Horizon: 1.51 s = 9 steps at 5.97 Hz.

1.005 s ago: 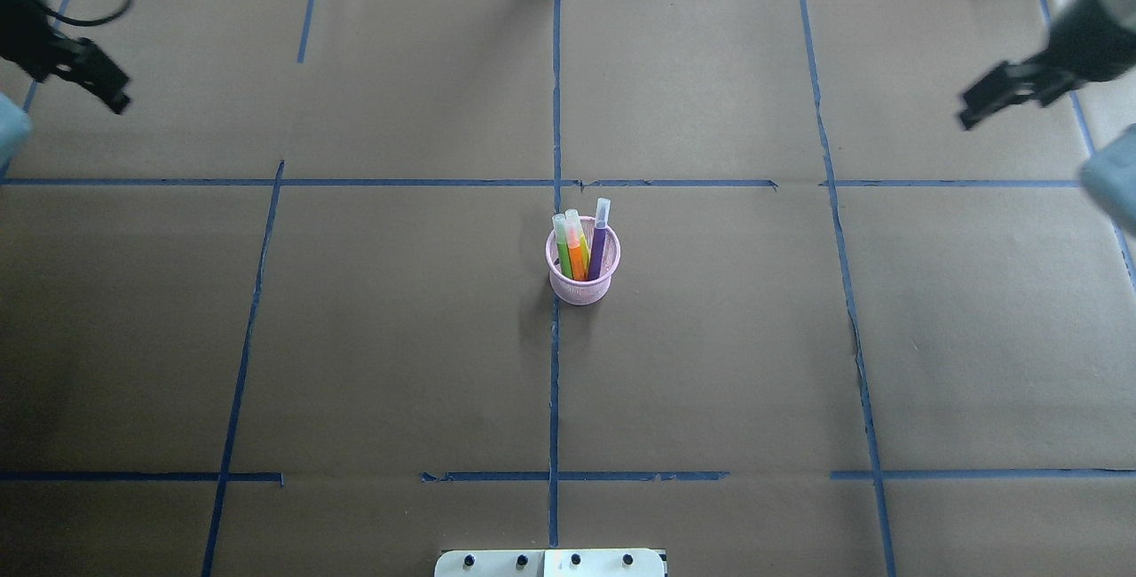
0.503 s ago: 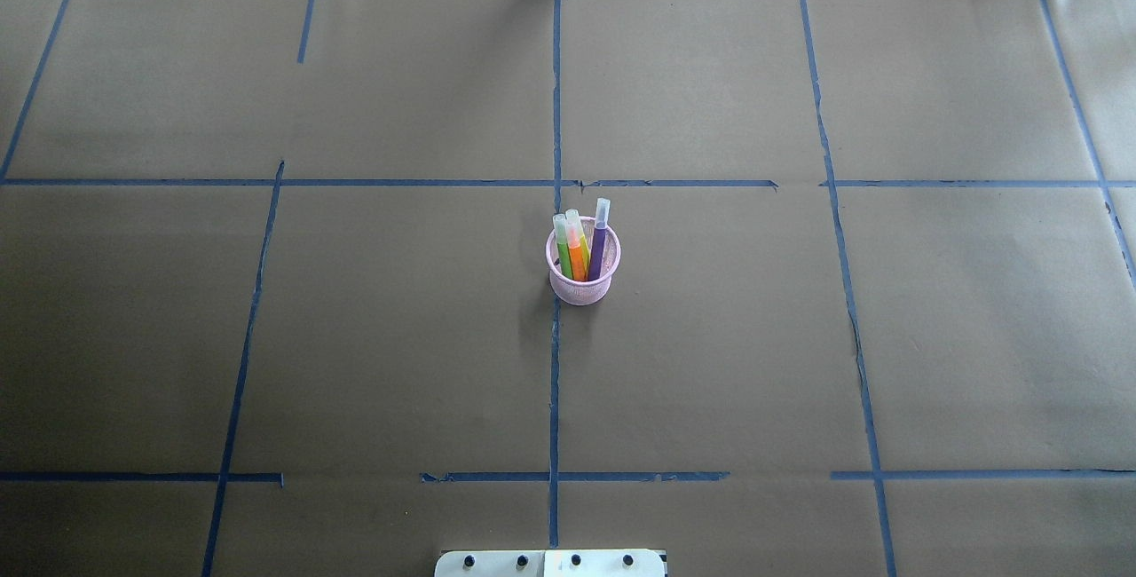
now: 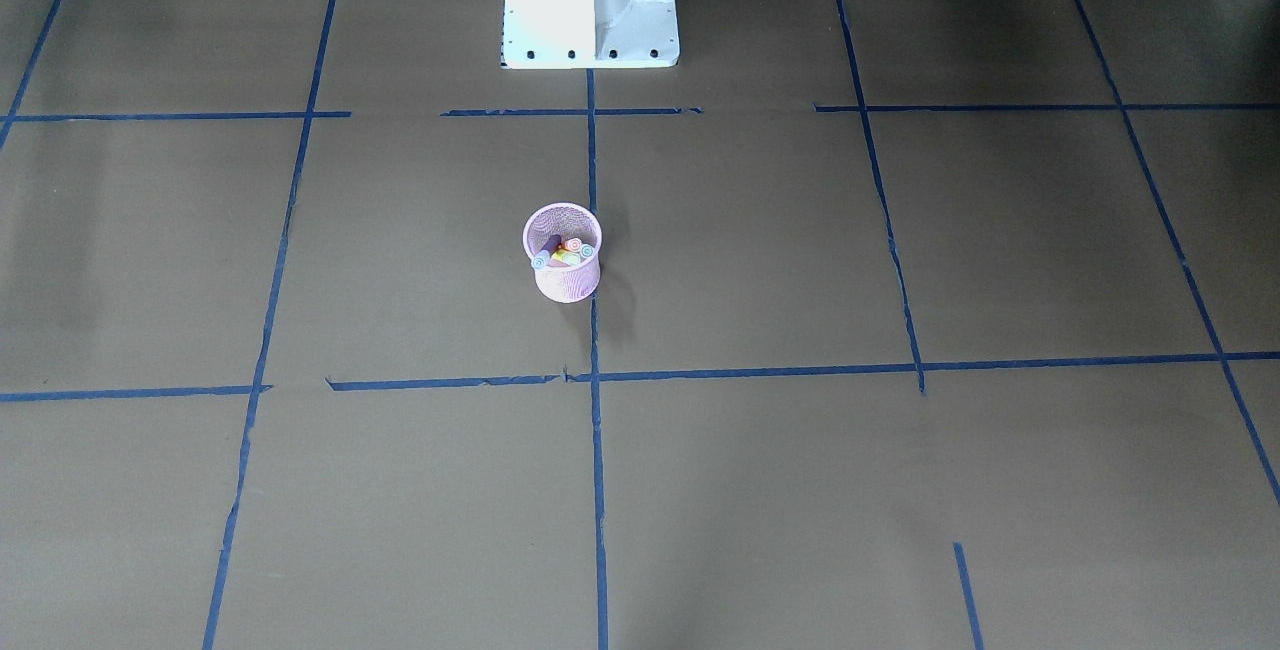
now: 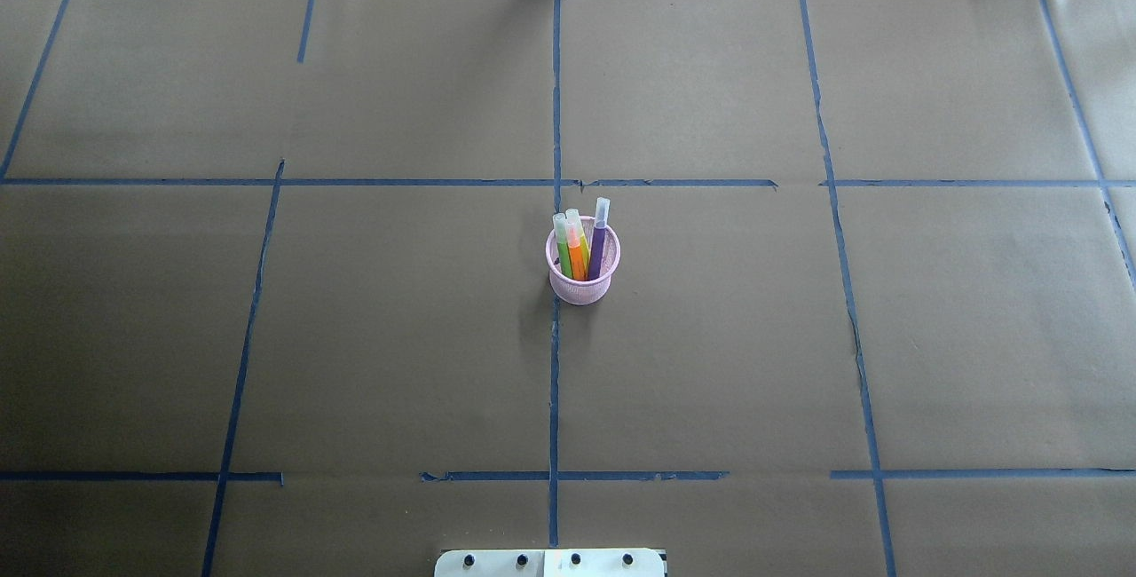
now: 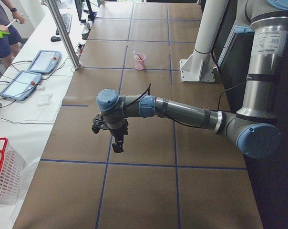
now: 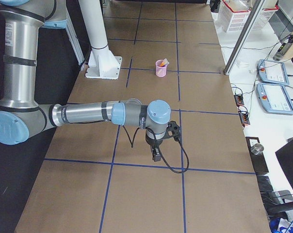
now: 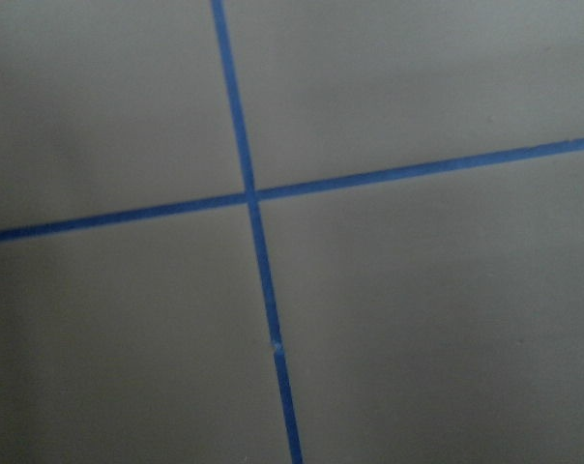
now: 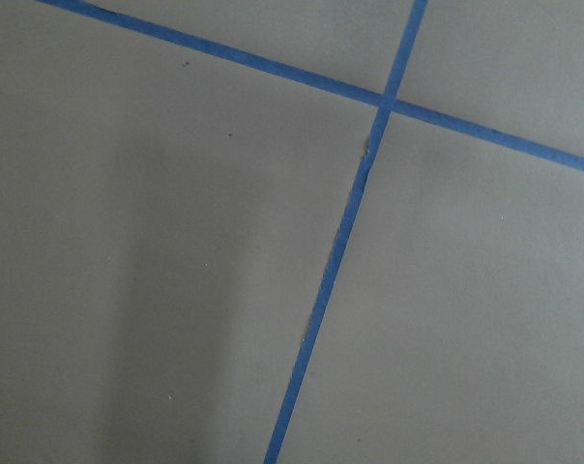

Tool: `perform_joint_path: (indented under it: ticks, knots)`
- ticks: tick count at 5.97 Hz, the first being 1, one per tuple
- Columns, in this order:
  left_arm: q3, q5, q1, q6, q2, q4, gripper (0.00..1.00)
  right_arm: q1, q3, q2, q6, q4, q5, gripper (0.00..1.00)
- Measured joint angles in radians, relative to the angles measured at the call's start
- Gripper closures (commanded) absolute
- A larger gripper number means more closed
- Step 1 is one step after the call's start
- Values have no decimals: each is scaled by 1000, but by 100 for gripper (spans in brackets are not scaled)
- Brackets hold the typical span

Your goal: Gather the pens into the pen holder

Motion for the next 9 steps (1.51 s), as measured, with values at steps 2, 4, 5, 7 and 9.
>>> perform_joint_path:
  ticks: [2, 4, 5, 7, 9]
  knots:
    - [2, -1, 0, -1, 53, -64, 0, 1, 0, -5, 36, 0, 1, 0]
    - [-3, -1, 0, 0, 57, -79, 0, 1, -1, -6, 42, 0, 2, 0]
    - [-7, 1, 2, -1, 53, -79, 0, 1, -1, -6, 42, 0, 2, 0]
    - [-11, 8, 7, 2, 47, -79, 0, 1, -1, -6, 42, 0, 3, 0]
    - [-11, 6, 8, 3, 47, -79, 0, 1, -2, -6, 42, 0, 6, 0]
